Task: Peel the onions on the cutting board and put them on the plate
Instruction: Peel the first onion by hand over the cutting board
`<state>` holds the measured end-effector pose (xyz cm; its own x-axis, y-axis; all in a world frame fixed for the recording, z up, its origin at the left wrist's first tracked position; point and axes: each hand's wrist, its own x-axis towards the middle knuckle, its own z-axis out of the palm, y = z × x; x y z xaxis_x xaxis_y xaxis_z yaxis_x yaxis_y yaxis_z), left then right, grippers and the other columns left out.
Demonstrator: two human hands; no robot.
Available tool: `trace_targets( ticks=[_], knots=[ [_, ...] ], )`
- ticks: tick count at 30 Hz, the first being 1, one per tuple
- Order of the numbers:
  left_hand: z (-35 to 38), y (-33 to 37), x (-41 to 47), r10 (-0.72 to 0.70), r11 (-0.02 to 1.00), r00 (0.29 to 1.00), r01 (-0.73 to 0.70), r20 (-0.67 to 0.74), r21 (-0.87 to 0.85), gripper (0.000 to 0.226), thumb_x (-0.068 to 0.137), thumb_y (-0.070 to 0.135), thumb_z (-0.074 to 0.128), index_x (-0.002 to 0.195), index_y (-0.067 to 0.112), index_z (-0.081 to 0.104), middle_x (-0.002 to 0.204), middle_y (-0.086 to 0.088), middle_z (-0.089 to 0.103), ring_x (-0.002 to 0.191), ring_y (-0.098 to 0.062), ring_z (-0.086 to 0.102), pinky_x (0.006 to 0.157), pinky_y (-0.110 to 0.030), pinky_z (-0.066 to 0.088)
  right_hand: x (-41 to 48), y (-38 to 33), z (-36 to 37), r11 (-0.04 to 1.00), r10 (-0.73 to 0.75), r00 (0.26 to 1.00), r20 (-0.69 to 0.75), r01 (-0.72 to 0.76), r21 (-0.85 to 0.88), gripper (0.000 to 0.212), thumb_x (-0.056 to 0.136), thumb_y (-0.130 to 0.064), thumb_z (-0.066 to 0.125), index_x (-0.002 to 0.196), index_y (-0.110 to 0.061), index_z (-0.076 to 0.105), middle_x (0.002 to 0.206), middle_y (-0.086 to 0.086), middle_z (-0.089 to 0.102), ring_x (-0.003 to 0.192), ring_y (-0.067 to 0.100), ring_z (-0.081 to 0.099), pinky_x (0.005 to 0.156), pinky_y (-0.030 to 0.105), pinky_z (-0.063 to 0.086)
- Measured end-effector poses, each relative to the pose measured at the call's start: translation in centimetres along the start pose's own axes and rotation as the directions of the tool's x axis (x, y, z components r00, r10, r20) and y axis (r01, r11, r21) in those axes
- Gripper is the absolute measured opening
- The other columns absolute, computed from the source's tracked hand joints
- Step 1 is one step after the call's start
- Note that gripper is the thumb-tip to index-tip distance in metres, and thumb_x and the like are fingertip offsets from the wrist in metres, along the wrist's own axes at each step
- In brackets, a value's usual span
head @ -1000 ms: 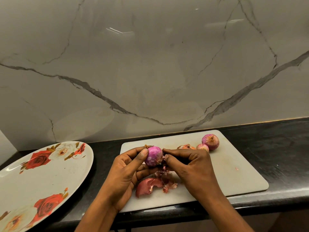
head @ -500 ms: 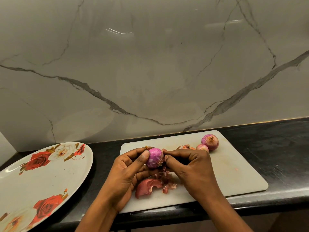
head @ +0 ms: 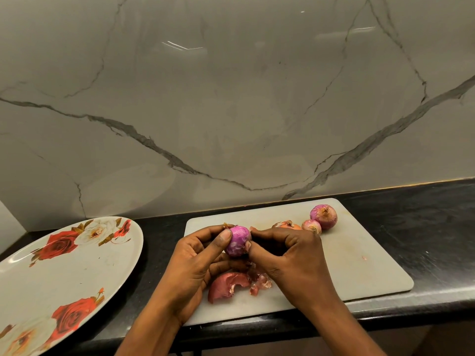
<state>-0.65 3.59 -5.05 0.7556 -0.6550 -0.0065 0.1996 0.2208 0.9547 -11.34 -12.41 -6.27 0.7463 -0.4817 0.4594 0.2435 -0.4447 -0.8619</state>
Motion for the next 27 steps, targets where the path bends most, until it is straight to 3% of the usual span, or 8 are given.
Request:
trace_targets(
  ticks=[7, 12, 20, 27],
  knots=[
    [-0.02, 0.07, 0.08, -0.022, 1.000, 1.000, 0.021, -0.023, -0.015, 0.040, 0.091, 0.018, 0.066, 0.128, 0.002, 0.068, 0.121, -0.024, 0.075, 0.108, -0.041, 0.075, 0.081, -0.038, 0.067, 0.04, 0.10, -0.03, 0.999, -0.005, 0.999, -0.047, 0.003, -0.033, 0.014, 0.089, -0.025, 0.078, 0.100, -0.032, 0.084, 0.086, -0.022, 0.079, 0.084, -0.003, 0.075, 0.076, 0.018, 0.062],
    [0.07, 0.13, -0.06, -0.018, 0.999, 1.000, 0.017, -0.024, -0.040, 0.038, 0.093, 0.016, 0.065, 0.127, 0.000, 0.069, 0.118, -0.026, 0.075, 0.104, -0.042, 0.076, 0.077, -0.039, 0.067, -0.35, -0.68, 0.00, 0.999, -0.035, 0.999, -0.010, 0.035, 0.031, 0.020, 0.086, -0.037, 0.080, 0.106, -0.035, 0.080, 0.093, -0.027, 0.078, 0.089, -0.007, 0.074, 0.075, 0.013, 0.060],
    [0.02, 0.03, 0.16, -0.015, 0.999, 0.999, 0.013, -0.034, -0.033, 0.040, 0.092, 0.017, 0.066, 0.129, 0.000, 0.068, 0.120, -0.025, 0.074, 0.106, -0.041, 0.076, 0.078, -0.036, 0.067, -0.56, -0.26, 0.25, 0.976, -0.161, 0.985, -0.064, 0.149, -0.159, 0.012, 0.091, -0.021, 0.080, 0.102, -0.024, 0.083, 0.088, -0.019, 0.078, 0.083, -0.005, 0.073, 0.072, 0.013, 0.059],
    [0.33, 0.06, 0.02, 0.000, 1.000, 1.000, 0.000, -0.018, -0.014, 0.040, 0.092, 0.016, 0.066, 0.128, -0.001, 0.067, 0.118, -0.025, 0.075, 0.103, -0.044, 0.075, 0.079, -0.040, 0.067, -0.40, -0.20, 0.42, 0.971, -0.103, 0.993, -0.058, 0.088, -0.220, 0.004, 0.094, -0.023, 0.075, 0.094, -0.026, 0.078, 0.078, -0.019, 0.071, 0.081, 0.000, 0.071, 0.066, 0.016, 0.058]
  ],
)
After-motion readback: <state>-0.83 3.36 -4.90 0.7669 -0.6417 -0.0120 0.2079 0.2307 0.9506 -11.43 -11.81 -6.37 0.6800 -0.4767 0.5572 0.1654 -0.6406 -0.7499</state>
